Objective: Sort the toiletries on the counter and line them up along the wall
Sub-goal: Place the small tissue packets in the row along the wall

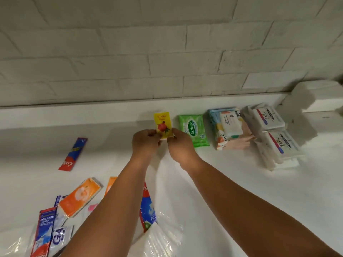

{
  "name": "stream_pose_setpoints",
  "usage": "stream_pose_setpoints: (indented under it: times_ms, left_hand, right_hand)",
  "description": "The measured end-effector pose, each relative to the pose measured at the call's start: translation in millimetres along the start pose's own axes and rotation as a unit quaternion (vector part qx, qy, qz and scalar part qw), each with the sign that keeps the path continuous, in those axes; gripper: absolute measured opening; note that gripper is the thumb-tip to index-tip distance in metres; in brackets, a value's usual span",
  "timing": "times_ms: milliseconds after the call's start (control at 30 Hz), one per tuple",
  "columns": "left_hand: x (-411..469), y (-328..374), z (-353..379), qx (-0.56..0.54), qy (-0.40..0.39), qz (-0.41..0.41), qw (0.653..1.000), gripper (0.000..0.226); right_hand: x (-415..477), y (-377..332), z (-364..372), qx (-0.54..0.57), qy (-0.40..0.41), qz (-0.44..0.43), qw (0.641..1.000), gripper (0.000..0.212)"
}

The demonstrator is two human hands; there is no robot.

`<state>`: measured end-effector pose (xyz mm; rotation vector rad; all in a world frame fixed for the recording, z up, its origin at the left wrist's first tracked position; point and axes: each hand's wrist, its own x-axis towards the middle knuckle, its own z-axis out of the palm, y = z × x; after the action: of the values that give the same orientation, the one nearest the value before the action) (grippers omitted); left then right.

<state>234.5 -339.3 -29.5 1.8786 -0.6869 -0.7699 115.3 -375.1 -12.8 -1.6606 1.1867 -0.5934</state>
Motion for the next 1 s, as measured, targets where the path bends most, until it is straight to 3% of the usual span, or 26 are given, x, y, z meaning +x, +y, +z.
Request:
stream_pose_setpoints:
  times_ms: [133, 233, 567, 733, 933, 1000]
  left_hand:
    - [26, -5, 9, 0.050, 0.002, -0.026, 0.998, 0.014]
    - [37, -9, 14, 0.138, 0.011, -0.013, 0.990, 0.016]
    - [41, -8, 17, 0.205, 0.027, 0.010, 0.978, 0.021]
    - [27, -5, 3, 0.229, 0.022, 0.051, 0.972, 0.035]
    - [-14, 3, -49, 0.193, 0.042, 0.129, 0.972, 0.020]
    - [-31, 0, -69, 0.204, 0.042, 0.158, 0.965, 0.018]
  right_hand:
    - [15, -6, 4, 0.058, -0.016, 0.093, 0.994, 0.029]
    - [20, -7, 4, 0.080, -0.024, 0.112, 0.990, 0.030]
    - [23, -11, 6, 0.085, -0.023, 0.089, 0.992, 0.030]
    - [11, -11, 7, 0.058, -0.029, 0.066, 0.996, 0.029]
    - [-22, -14, 12, -0.015, -0.008, 0.014, 1.000, 0.050]
    - [-38, -18, 17, -0.038, -0.006, -0.003, 0.999, 0.046]
